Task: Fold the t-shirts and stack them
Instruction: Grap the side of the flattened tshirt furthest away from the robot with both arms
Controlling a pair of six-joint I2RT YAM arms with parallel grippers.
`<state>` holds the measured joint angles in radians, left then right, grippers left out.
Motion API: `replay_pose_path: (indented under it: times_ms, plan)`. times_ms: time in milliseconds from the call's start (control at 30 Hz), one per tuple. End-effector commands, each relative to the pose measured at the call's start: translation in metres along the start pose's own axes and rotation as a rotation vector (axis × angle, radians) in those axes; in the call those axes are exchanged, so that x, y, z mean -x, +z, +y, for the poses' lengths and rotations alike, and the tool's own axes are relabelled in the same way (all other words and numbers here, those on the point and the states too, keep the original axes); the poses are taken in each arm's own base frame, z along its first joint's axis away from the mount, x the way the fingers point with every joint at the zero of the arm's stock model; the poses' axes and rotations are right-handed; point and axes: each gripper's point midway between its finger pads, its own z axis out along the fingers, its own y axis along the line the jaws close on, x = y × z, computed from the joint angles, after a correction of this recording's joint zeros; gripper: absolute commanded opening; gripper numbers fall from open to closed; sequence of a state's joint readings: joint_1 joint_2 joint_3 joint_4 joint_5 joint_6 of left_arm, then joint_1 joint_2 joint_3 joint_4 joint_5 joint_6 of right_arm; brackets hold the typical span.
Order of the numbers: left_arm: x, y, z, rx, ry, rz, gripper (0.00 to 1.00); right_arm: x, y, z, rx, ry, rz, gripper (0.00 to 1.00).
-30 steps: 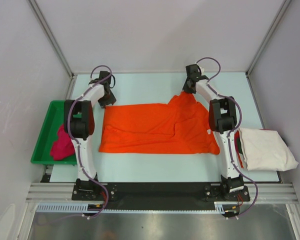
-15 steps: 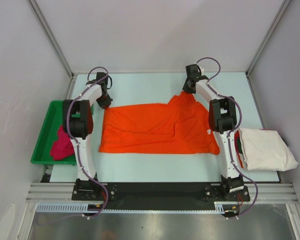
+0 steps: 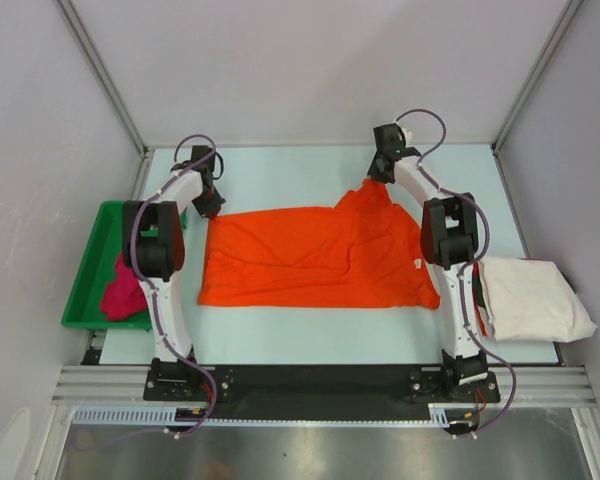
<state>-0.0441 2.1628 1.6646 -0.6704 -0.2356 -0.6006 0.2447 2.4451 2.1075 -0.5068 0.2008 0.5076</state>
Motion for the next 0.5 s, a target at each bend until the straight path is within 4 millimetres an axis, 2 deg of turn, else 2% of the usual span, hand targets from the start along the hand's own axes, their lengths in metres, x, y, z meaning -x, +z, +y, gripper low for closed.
replay_pose_path:
  times_ms: [0,200,233,267,333,367,433,467]
  plan:
    - [0.034,-0.047,-0.008,-0.088,-0.023,-0.106,0.0,0.071,-0.068,0.018,0.051,0.027,-0.173,0.0]
    - [0.033,-0.065,-0.009,-0.124,-0.026,-0.118,0.0,0.077,-0.093,0.012,0.045,0.027,-0.203,0.0]
    - [0.033,-0.067,-0.009,-0.124,-0.025,-0.119,0.0,0.084,-0.105,0.013,0.053,0.032,-0.223,0.0]
    - [0.032,-0.072,-0.008,-0.126,-0.021,-0.126,0.0,0.075,-0.104,0.005,0.03,0.026,-0.21,0.0]
    - [0.028,-0.077,-0.009,-0.13,-0.005,-0.133,0.0,0.074,-0.113,0.001,0.022,0.027,-0.221,0.0]
    - [0.022,-0.076,-0.006,-0.123,0.003,-0.126,0.0,0.07,-0.122,-0.006,0.006,0.026,-0.221,0.0]
    - [0.02,-0.088,-0.008,-0.138,0.013,-0.15,0.0,0.068,-0.132,-0.011,0.008,0.035,-0.232,0.0]
    - [0.015,-0.088,-0.004,-0.128,0.019,-0.145,0.0,0.075,-0.147,-0.013,0.011,0.049,-0.258,0.0]
